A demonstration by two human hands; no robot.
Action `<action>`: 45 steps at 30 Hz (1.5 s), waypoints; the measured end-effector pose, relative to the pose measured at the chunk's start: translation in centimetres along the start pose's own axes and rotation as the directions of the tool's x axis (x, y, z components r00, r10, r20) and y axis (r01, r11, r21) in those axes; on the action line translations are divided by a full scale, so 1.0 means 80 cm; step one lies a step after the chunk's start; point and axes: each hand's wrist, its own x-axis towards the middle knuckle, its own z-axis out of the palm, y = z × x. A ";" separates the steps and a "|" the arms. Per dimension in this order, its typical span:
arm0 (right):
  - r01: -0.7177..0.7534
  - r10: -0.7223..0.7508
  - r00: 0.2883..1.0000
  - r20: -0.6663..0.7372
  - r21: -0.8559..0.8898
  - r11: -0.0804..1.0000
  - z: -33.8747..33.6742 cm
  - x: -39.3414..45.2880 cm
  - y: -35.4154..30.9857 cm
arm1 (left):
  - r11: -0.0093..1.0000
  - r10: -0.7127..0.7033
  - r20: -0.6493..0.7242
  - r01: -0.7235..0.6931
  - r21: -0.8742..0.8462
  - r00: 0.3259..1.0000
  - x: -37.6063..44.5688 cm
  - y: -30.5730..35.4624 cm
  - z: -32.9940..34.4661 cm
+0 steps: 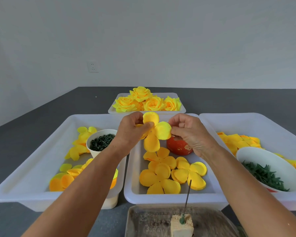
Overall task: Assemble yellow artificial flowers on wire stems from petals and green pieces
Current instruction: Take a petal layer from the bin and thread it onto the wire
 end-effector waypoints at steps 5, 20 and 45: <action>-0.017 0.015 0.999 0.047 0.042 0.999 0.005 -0.002 0.001 | 0.999 0.036 -0.007 -0.036 -0.025 0.999 -0.003 0.006 0.004; 0.296 -0.330 0.943 -0.050 -0.334 0.895 0.020 -0.010 0.001 | 0.999 0.017 0.206 -0.006 -0.053 0.978 -0.012 0.009 0.004; -0.302 0.296 0.952 0.077 0.090 0.949 0.016 -0.005 0.000 | 0.980 -0.153 -0.463 0.074 -0.183 0.873 0.005 0.001 -0.011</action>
